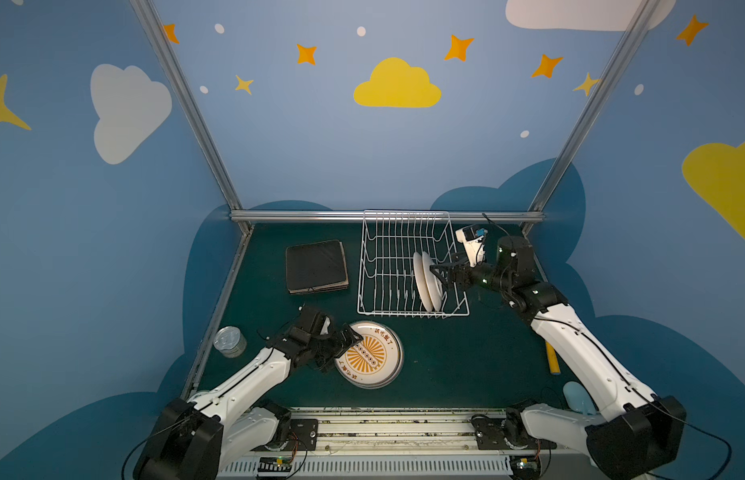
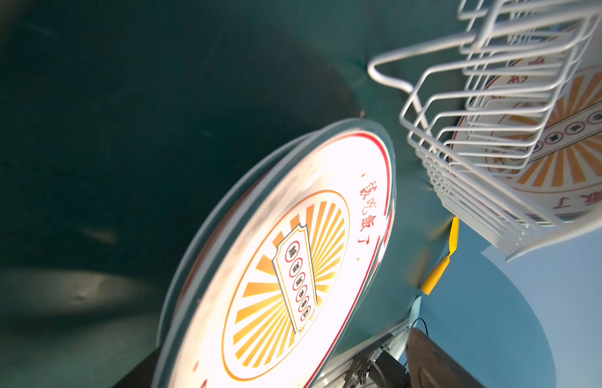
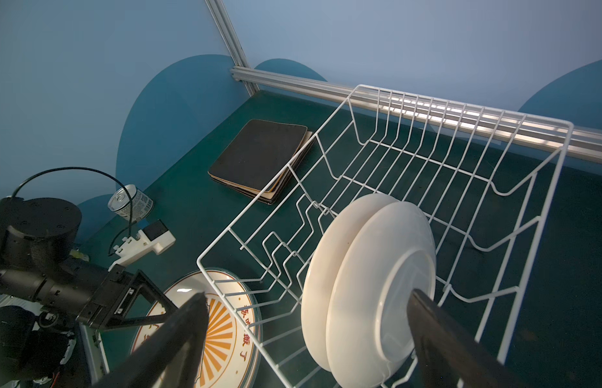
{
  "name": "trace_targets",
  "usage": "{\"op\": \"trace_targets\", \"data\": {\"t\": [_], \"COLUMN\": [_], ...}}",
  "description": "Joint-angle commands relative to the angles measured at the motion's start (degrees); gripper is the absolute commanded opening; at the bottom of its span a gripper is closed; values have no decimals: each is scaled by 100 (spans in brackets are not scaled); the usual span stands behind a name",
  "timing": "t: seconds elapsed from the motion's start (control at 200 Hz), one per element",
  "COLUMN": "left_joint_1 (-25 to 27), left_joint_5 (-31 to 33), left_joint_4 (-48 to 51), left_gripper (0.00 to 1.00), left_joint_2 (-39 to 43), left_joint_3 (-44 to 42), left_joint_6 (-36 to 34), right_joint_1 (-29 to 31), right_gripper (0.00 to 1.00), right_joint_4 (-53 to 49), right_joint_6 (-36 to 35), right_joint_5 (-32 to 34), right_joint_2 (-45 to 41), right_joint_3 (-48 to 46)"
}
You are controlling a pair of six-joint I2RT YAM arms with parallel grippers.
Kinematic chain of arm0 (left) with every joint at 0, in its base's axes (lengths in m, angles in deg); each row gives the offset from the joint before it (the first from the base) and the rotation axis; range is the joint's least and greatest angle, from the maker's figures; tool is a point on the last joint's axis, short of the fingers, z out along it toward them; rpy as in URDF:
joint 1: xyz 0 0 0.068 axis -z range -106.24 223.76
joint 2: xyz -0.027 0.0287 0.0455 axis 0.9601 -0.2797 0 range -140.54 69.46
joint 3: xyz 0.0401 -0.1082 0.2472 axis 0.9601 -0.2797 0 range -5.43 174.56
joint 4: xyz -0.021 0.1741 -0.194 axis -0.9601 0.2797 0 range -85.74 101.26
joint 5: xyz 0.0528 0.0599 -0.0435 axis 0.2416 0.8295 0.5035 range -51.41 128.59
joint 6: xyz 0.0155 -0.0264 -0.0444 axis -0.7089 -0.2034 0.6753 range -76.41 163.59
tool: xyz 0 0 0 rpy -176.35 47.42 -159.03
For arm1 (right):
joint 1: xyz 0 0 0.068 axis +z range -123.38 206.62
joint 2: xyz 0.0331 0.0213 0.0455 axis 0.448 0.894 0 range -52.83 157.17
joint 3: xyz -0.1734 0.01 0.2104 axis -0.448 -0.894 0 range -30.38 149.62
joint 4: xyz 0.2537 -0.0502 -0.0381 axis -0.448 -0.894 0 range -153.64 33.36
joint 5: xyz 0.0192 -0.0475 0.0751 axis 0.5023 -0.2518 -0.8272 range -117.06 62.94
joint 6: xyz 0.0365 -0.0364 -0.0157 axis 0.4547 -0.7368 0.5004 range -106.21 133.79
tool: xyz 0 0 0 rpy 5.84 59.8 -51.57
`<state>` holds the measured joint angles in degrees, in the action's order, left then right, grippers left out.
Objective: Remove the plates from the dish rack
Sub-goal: 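Lower the plate onto the printed plate on the table and open the left gripper, then move the left gripper back over the rack toward the remaining plates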
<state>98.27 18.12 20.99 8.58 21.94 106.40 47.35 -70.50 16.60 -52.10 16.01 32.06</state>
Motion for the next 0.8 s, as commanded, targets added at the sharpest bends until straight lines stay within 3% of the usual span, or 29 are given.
{"op": "trace_targets", "data": {"t": [0.0,0.421,0.796], "left_joint_1": [-7,33,18], "left_joint_5": [301,571,822], "left_joint_4": [342,1327,1528], "left_gripper": [99,100,100], "left_joint_2": [143,-164,49], "left_joint_3": [59,696,1432], "left_joint_6": [-82,-497,-1066], "right_joint_1": [20,27,27], "right_gripper": [92,92,92], "right_joint_4": [68,53,-26], "right_joint_6": [41,62,38], "right_joint_5": [-10,-16,93], "right_joint_2": [24,33,57], "right_joint_3": [147,199,229]}}
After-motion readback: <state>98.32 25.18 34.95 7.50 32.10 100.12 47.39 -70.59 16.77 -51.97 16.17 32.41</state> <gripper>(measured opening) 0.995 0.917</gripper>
